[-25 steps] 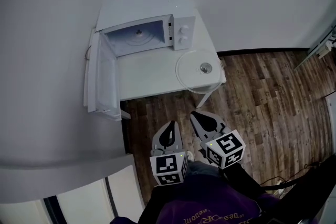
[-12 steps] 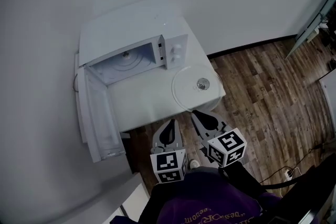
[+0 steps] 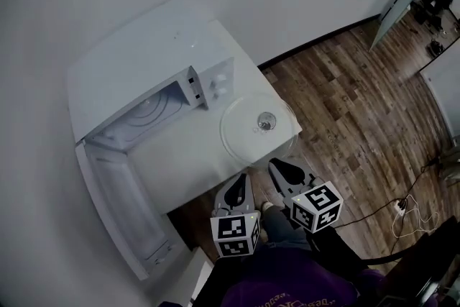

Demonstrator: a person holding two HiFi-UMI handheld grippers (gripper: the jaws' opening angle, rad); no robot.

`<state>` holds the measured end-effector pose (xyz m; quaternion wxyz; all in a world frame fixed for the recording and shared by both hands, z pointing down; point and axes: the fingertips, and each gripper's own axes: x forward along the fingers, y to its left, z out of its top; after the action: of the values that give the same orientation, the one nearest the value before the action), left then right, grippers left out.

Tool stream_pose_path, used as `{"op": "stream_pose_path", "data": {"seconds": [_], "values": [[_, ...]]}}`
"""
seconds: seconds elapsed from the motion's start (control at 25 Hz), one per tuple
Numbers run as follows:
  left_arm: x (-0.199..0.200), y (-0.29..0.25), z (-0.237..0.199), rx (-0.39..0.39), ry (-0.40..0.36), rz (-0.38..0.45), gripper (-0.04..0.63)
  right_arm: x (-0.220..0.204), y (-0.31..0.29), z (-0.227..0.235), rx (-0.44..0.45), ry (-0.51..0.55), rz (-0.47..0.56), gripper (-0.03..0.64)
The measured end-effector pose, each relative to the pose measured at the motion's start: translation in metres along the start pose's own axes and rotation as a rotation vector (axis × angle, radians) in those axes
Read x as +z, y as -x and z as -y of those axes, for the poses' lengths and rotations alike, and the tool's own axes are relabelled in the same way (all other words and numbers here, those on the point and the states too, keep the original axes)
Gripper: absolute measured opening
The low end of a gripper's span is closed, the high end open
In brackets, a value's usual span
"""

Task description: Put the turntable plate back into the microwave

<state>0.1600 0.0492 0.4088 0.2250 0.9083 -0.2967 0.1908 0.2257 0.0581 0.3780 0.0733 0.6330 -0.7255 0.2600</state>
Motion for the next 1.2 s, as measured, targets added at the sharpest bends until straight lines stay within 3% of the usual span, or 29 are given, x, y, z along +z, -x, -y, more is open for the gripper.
{"op": "stream_pose_path", "data": {"seconds": [0.2,0.28,0.48,0.6,0.68,1.04,1.2], "values": [[-0.036,-0.033,0.015,-0.104,0.136,-0.097,0.006,-0.03,0.004,0.035,-0.012,-0.095,-0.065,0.014],[-0.053,-0.046,0.023,-0.14,0.233,-0.142,0.067,-0.043,0.005,0.049,-0.001,-0.138,-0.096,0.039],[-0.096,-0.08,0.033,-0.163,0.556,-0.204,0.164,-0.08,0.003,0.089,-0.017,-0.243,-0.193,0.134],[-0.113,-0.106,0.025,-0.126,0.816,-0.145,0.17,-0.1,-0.006,0.117,-0.016,-0.383,-0.217,0.155],[-0.114,-0.119,0.023,-0.117,0.936,-0.101,0.193,-0.111,-0.016,0.129,-0.001,-0.472,-0.227,0.16],[-0.104,-0.152,0.016,-0.138,1.152,0.068,0.206,-0.12,-0.049,0.131,0.133,-0.693,-0.201,0.16],[-0.096,-0.159,0.012,-0.179,1.185,0.153,0.161,-0.125,-0.054,0.135,0.141,-0.786,-0.183,0.153]]}}
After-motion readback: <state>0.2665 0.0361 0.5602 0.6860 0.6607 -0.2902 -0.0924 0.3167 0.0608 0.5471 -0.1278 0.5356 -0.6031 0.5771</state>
